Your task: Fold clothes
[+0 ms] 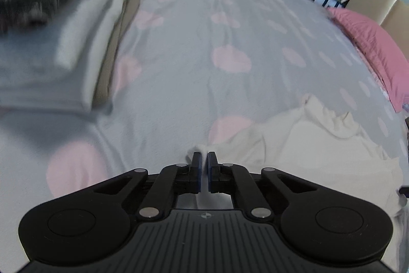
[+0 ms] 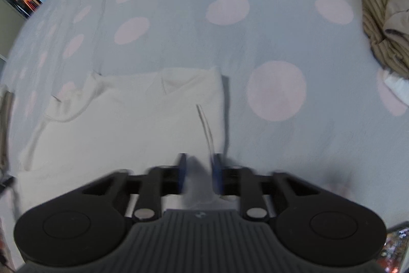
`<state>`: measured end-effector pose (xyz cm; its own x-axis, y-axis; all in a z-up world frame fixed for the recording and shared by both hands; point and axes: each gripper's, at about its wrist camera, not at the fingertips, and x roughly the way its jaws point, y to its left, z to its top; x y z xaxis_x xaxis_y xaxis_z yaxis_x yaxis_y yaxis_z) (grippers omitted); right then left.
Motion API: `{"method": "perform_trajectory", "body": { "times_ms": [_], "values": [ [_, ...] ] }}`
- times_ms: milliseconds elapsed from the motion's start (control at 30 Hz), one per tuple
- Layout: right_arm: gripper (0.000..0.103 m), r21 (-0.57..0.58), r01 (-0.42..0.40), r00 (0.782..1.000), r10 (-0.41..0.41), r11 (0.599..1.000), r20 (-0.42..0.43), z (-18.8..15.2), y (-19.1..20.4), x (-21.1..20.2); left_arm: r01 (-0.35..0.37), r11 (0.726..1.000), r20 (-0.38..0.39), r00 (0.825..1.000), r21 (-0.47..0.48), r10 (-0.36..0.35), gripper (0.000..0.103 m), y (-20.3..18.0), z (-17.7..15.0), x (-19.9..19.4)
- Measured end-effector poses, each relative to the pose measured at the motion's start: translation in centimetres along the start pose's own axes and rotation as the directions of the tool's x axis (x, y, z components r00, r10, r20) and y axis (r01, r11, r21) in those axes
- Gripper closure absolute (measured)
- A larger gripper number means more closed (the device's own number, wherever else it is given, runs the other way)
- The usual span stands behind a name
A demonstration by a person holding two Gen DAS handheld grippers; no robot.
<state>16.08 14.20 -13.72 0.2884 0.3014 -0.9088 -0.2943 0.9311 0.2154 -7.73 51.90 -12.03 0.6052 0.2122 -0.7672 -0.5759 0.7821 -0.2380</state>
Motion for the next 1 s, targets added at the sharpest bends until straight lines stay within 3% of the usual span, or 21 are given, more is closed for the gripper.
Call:
{"method": "perform_trajectory", "body": {
  "times_ms": [100,267,433,567,667,833,933,1000],
  "values": [
    [0.096,-0.031,0.024,0.999,-0.023,0.999,0.029,0.1,0.5,-0.4,-0.029,1.000,0.059,0.998,0.007,0.028,0.101,-0.5,1.4,-1.6],
    [0.096,-0.049,0.042,0.999,-0.041,0.998,0.030,-0.1,0.5,-0.1,-0.091,0.996,0.030,0.995,0.007,0.091,0.101,-0.1,1.4,-0.5],
    [0.095,-0.059,0.035,0.999,-0.034,0.998,0.016,-0.3,0.3,0.2,-0.076,0.997,-0.015,0.997,0.031,0.076,0.099,-0.2,1.0,0.2],
    [0.087,-0.027,-0.003,1.000,0.003,1.000,0.015,-0.2,-0.2,-0.3,-0.054,0.998,-0.003,0.999,0.028,0.054,0.090,0.0,1.0,-1.2],
    [0.077,-0.005,-0.018,1.000,0.018,1.000,0.020,-0.2,-0.6,-0.8,-0.057,0.998,-0.007,0.998,0.031,0.057,0.089,0.3,0.6,-2.3],
    [0.074,0.042,-0.039,0.999,0.039,0.998,-0.003,-0.7,-1.2,-0.9,-0.080,0.996,-0.040,0.996,0.049,0.082,0.089,0.9,-0.7,-3.6],
    [0.077,0.071,-0.068,0.997,0.070,0.995,-0.028,-1.0,-1.6,-0.8,-0.092,0.995,-0.055,0.994,0.049,0.094,0.089,1.2,-1.4,-4.3],
    [0.089,0.070,-0.071,0.997,0.073,0.995,-0.032,-1.2,-1.4,-0.9,-0.092,0.995,-0.063,0.993,0.050,0.095,0.089,1.4,-1.8,-4.6]
  ]
}}
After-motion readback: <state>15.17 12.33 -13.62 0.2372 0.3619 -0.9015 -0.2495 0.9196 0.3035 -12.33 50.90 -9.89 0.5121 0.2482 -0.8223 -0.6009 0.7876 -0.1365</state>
